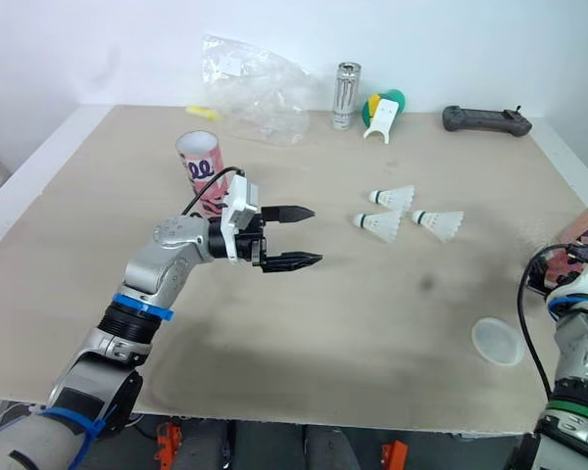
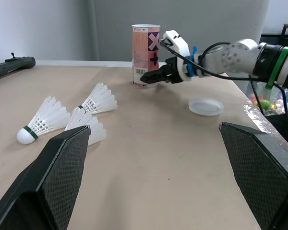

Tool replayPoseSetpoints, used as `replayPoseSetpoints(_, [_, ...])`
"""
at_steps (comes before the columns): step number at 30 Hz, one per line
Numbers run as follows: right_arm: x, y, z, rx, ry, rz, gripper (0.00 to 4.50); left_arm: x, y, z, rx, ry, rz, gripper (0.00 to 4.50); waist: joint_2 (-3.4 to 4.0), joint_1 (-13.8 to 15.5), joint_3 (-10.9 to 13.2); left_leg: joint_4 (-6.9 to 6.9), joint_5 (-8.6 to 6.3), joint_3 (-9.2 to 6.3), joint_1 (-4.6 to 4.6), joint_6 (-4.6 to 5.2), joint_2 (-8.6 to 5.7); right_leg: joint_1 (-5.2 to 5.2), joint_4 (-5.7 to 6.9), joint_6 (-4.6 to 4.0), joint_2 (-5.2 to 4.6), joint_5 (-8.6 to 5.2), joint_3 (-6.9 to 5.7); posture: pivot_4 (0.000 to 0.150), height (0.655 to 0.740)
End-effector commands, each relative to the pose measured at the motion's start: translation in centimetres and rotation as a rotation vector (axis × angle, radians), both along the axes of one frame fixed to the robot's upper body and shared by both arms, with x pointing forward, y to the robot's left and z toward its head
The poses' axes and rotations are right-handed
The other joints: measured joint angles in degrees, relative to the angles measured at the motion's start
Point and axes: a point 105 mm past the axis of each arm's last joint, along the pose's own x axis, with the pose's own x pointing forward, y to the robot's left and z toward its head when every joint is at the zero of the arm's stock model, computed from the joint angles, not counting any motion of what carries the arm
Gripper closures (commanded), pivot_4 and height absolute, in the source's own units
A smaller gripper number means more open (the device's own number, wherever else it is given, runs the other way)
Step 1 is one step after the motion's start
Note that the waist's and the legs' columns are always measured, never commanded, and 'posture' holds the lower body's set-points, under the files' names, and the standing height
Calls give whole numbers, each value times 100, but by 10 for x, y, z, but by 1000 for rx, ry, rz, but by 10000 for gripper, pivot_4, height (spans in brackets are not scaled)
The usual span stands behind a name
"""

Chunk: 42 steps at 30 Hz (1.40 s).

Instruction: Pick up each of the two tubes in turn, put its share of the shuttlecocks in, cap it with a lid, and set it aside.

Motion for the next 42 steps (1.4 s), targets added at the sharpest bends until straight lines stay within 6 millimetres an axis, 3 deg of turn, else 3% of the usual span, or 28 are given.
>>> replayPoseSetpoints(1, [-13,0,22,-53,4,72,418,-1,14,4,7,-40,16,0,1,-1,-1,0,0,0,0,0,0,0,0,1,0,0,0,1500,7400])
replayPoseSetpoints(3, [-25,1,19,-63,53,105,418,2,28,-5,42,-22,53,0,2,-16,-2,-1,0,0,2,0,1,0,0,2,1,-1,0,1500,7400])
replayPoseSetpoints(5, [-29,25,28,-62,38,247,418,6,47,-14,68,11,129,0,6,-44,-4,-1,0,0,4,0,2,2,1,2,1,-2,1,1500,7400])
replayPoseSetpoints(7, [-30,60,41,-70,0,424,418,10,65,-18,55,77,208,0,20,-97,-3,-1,0,0,3,0,3,1,2,2,1,-2,1,1500,7400])
replayPoseSetpoints(12, [-46,198,75,-128,-119,1055,418,21,113,-46,57,204,524,0,23,-192,3,1,1,-1,17,2,9,9,7,5,5,6,2,1500,7400])
replayPoseSetpoints(14, [-49,227,76,-133,-124,1179,418,24,129,-52,29,238,640,0,3,-177,12,2,4,-4,33,6,10,30,7,6,5,8,-3,1500,7400])
replayPoseSetpoints(18, [-41,265,78,-136,-151,1316,418,38,163,-49,-53,234,881,0,-54,-101,40,14,17,-5,32,-16,10,40,-6,-16,1,13,-4,1500,7400])
replayPoseSetpoints(24, [-29,294,71,-137,-168,1386,418,64,188,-48,-57,129,1089,0,-64,16,35,9,31,-5,12,-30,9,41,-33,-12,1,20,-5,1500,7400])
replayPoseSetpoints(32, [-30,302,74,-137,-221,1382,418,93,171,-48,-10,75,1012,0,-67,84,32,0,28,-7,-45,-33,8,1,-64,7,0,39,-15,1500,7400])
replayPoseSetpoints(42, [-34,310,82,-87,-307,1363,418,117,148,-51,94,43,925,0,-68,57,32,-3,28,-8,-46,-32,8,-1,-66,14,2,37,-15,1500,7400])
